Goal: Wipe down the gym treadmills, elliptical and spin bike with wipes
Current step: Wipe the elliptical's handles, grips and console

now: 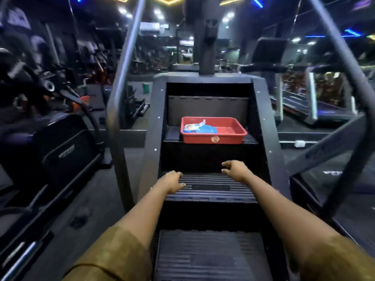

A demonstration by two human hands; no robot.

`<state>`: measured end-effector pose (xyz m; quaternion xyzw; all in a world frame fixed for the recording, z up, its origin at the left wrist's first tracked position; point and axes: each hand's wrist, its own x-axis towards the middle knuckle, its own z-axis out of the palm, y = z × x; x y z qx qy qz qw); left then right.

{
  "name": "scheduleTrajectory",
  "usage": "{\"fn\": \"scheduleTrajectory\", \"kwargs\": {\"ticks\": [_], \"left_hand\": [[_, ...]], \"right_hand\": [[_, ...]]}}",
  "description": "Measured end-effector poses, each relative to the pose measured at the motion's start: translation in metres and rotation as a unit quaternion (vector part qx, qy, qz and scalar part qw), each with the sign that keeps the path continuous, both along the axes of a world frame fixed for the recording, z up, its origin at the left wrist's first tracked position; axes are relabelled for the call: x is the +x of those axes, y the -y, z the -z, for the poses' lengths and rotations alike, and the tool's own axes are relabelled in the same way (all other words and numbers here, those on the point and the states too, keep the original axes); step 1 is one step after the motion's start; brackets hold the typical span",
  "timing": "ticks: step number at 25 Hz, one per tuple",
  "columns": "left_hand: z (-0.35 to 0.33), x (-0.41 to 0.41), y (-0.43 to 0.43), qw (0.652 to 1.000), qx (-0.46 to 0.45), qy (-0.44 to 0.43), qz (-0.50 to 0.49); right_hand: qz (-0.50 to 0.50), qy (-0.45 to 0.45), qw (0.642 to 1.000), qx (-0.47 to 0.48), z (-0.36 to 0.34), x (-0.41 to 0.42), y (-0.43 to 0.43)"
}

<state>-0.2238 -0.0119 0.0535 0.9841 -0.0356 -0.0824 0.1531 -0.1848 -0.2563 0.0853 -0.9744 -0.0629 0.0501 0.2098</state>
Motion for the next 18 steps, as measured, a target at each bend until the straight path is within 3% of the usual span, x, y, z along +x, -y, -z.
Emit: {"fn": "scheduleTrajectory", "kwargs": {"ticks": [6, 12, 18], "left_hand": [[-0.008, 0.118, -0.001, 0.999, -0.023, 0.038, -0.009], [-0.033, 0.254, -0.008, 0.982, -0.083, 0.166, -0.023], [-0.035, 0.355, 0.033, 0.968, -0.125, 0.212, -0.043]], "right_hand": [[-0.001, 0.032, 0.997, 0.067, -0.002, 0.119, -0.003], [0.038, 0.078, 0.983, 0.160, -0.043, 0.238, -0.021], [0.057, 0.057, 0.980, 0.182, -0.028, 0.318, -0.025]]}}
